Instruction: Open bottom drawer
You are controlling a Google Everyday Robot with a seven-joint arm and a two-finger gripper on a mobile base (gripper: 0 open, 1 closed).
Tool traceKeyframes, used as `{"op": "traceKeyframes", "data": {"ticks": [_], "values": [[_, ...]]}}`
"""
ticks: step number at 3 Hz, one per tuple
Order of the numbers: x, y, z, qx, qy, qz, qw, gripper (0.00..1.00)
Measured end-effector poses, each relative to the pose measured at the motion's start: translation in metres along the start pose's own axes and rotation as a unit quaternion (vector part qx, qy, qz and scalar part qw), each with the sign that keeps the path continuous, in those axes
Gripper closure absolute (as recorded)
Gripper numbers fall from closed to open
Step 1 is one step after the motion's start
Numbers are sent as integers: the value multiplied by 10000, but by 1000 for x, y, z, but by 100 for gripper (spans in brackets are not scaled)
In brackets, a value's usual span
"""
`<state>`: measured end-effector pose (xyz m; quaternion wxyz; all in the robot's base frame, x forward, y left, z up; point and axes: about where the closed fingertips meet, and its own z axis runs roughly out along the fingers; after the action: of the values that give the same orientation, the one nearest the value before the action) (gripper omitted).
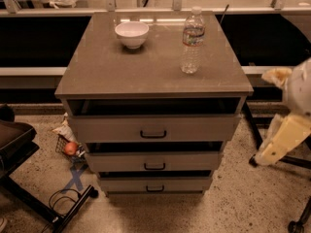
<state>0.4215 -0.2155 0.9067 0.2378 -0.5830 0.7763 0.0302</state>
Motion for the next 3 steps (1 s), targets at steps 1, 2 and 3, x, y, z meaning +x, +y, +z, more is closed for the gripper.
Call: {"op": "traceKeyframes", "data": {"ticks": [1, 2, 3], "values": [[31, 33, 51, -40, -728, 225, 9971, 0], [52, 33, 108, 415, -1358, 163, 9897, 0], [58, 21, 133, 624, -1354, 107, 9888, 0]]}}
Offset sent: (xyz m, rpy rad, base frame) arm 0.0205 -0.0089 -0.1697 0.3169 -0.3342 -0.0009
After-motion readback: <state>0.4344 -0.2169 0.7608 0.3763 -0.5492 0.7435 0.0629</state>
